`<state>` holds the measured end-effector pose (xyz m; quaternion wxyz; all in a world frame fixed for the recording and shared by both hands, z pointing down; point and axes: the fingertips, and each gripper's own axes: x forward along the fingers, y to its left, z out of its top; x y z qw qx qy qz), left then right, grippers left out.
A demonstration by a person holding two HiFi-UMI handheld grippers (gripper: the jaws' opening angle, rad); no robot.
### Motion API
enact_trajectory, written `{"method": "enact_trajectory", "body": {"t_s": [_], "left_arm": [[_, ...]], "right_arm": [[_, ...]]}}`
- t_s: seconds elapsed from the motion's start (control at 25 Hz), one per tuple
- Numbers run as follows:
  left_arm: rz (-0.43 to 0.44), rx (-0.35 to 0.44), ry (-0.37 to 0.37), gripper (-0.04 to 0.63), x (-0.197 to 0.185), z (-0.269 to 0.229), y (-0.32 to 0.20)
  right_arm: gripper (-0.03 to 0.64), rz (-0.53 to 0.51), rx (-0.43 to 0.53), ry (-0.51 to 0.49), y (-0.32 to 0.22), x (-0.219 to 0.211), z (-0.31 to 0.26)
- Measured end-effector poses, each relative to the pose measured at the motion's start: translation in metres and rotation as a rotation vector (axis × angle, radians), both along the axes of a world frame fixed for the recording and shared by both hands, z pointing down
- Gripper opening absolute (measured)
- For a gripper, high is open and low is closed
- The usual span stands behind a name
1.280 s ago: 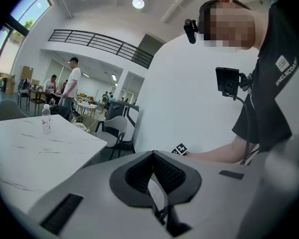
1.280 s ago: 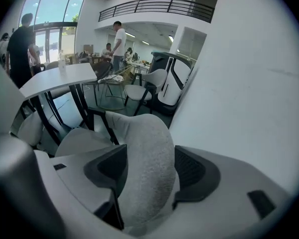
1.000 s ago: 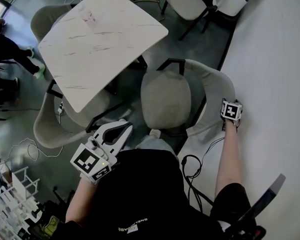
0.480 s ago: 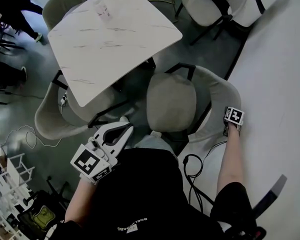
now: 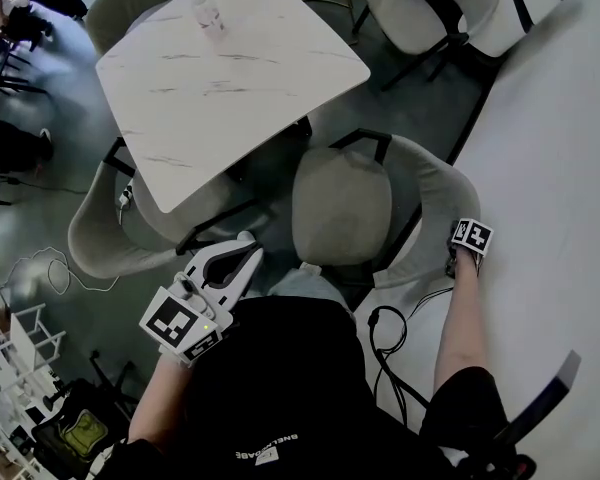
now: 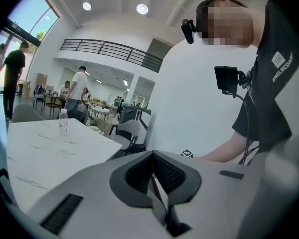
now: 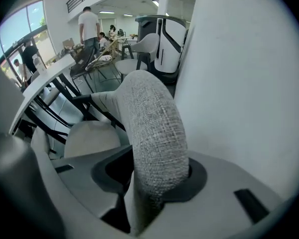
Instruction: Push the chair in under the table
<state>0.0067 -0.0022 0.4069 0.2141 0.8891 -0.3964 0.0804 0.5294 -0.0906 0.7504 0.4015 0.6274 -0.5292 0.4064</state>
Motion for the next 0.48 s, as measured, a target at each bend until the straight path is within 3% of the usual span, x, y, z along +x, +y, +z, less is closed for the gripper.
{"method": "enact_trajectory", "body": {"t_s": [0.48], "left_arm": [[-0.007,0.004,0.022,0.003,-0.026,-0.002,-0.003]], "right_arm": [[0.157,0.214,-0.043,-0.119,0.035,-0.014,0.003]]}}
